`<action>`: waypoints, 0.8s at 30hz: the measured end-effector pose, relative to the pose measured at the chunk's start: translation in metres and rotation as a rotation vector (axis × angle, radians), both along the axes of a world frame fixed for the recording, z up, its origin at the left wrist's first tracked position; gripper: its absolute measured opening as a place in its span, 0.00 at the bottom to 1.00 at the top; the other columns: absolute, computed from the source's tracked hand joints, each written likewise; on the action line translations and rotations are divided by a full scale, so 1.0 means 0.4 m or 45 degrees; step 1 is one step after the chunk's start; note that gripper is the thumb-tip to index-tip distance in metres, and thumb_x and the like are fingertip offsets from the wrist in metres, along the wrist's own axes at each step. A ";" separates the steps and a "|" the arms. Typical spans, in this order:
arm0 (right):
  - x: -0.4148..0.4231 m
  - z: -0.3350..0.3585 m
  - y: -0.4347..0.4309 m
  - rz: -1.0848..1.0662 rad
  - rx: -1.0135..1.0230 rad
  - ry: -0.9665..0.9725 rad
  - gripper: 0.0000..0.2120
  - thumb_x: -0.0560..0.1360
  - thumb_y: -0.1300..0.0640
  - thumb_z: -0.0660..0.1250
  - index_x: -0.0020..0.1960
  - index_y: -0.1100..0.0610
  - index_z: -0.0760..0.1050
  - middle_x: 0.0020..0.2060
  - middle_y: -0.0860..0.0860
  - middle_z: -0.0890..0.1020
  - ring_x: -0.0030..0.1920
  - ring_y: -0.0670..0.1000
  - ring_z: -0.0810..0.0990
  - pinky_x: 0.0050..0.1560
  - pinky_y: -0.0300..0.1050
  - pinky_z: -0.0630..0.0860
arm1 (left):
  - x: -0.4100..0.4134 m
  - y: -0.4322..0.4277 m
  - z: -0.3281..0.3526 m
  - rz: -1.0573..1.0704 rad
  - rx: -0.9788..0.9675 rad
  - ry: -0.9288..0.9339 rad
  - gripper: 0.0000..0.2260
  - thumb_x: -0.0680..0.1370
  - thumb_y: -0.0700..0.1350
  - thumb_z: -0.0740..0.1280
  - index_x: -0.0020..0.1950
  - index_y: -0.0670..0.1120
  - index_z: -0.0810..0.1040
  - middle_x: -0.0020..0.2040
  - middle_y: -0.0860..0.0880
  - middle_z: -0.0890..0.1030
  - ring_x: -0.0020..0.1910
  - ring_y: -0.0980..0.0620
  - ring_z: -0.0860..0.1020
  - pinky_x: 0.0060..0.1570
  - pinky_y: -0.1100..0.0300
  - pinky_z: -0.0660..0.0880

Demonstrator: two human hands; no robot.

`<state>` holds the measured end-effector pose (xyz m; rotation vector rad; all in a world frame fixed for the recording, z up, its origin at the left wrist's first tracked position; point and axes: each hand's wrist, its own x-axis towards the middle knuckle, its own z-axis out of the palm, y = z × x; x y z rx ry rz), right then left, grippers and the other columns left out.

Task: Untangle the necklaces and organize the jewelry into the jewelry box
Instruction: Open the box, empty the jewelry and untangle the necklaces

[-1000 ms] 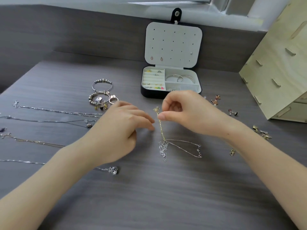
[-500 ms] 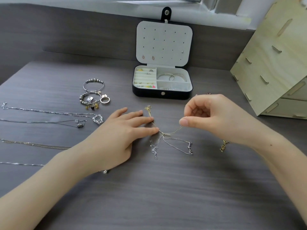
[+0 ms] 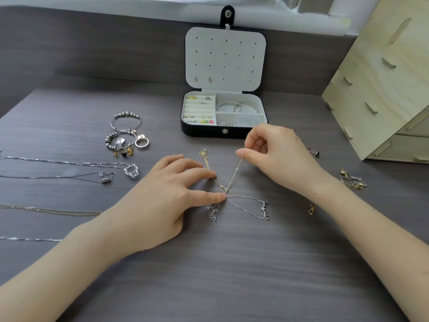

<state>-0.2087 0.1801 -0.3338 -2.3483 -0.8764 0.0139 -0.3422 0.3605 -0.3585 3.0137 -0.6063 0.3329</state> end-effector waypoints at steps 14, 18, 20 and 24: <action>-0.020 -0.021 0.013 0.014 -0.153 -0.272 0.09 0.73 0.51 0.69 0.49 0.53 0.73 0.40 0.44 0.74 0.40 0.47 0.69 0.41 0.42 0.62 | 0.001 0.004 0.012 -0.063 -0.125 -0.036 0.29 0.62 0.38 0.48 0.51 0.50 0.84 0.56 0.47 0.80 0.52 0.41 0.77 0.54 0.51 0.69; -0.066 0.006 -0.008 0.152 -0.156 -0.015 0.07 0.68 0.47 0.71 0.37 0.48 0.75 0.31 0.42 0.75 0.34 0.42 0.71 0.35 0.36 0.64 | 0.002 0.007 0.012 -0.057 -0.139 -0.043 0.28 0.62 0.38 0.48 0.50 0.50 0.83 0.55 0.48 0.80 0.52 0.43 0.76 0.53 0.53 0.68; -0.084 0.008 -0.017 0.222 -0.250 0.069 0.08 0.67 0.45 0.71 0.35 0.48 0.77 0.31 0.42 0.76 0.35 0.41 0.72 0.36 0.37 0.66 | 0.001 0.008 0.011 -0.048 -0.144 -0.046 0.27 0.63 0.38 0.49 0.50 0.50 0.83 0.55 0.48 0.80 0.52 0.44 0.75 0.53 0.54 0.67; -0.107 0.007 -0.027 0.279 -0.359 0.090 0.08 0.70 0.45 0.70 0.37 0.48 0.77 0.33 0.43 0.76 0.36 0.41 0.72 0.40 0.38 0.67 | 0.001 0.012 0.010 -0.043 -0.145 -0.055 0.26 0.64 0.38 0.49 0.50 0.49 0.83 0.54 0.48 0.81 0.51 0.45 0.74 0.51 0.56 0.63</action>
